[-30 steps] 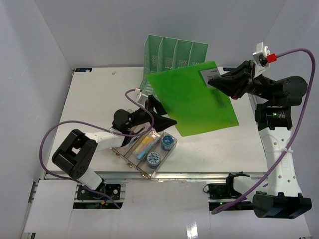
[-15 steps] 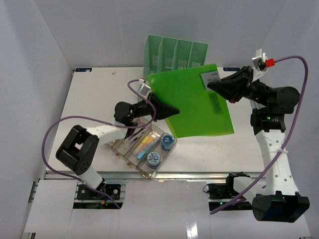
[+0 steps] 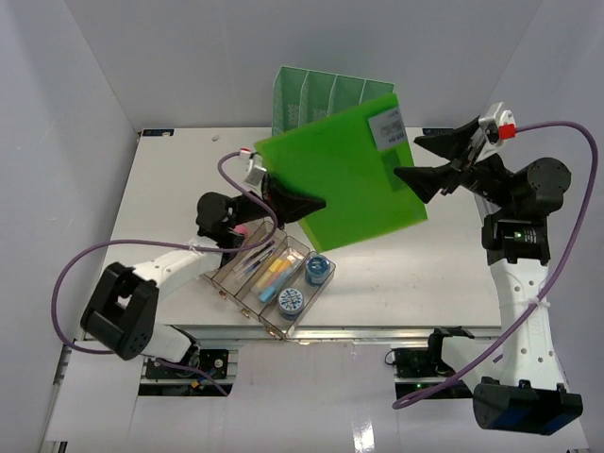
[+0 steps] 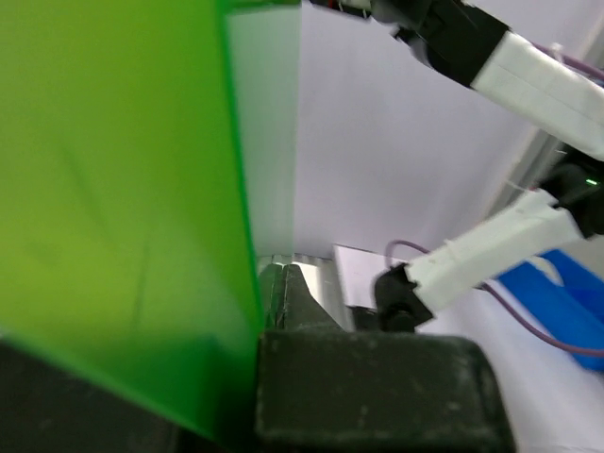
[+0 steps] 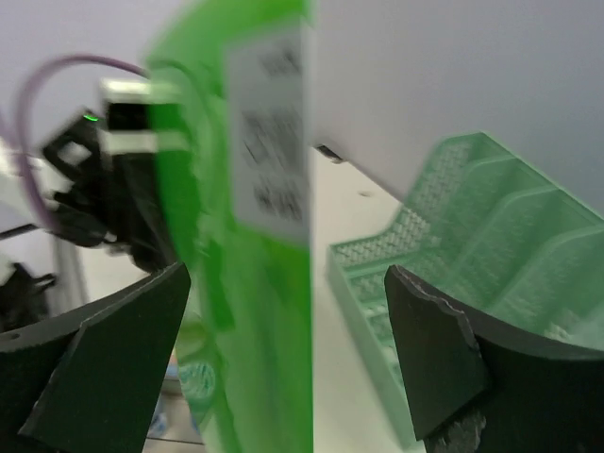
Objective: Organize the desk
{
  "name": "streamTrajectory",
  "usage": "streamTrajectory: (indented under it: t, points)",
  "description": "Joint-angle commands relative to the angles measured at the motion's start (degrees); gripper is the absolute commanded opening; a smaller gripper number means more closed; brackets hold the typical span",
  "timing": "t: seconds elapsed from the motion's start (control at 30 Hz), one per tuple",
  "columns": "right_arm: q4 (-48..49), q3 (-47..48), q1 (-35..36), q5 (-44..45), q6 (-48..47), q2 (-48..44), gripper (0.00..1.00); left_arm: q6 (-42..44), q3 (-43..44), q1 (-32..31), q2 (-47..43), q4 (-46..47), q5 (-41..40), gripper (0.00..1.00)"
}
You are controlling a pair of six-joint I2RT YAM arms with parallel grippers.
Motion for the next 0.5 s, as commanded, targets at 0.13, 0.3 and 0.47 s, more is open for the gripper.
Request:
streamTrajectory:
  t: [0.13,0.3,0.47]
  points:
    - [-9.48,-14.53,-6.98,23.70,-16.75,-10.01,0.90,25.08,9.77,4.62,-9.68,-32.59,-24.95,0.00]
    - [-7.90,-28.29,-7.20,23.28,-19.60,-13.53,0.90,31.42,20.15,4.55,-4.54,-41.80,-38.09,0.00]
    - [-0.72,-37.79,-10.33,20.56,-19.59,-18.44,0.90,35.17,24.31,4.57,-0.88,-44.08,-45.66,0.00]
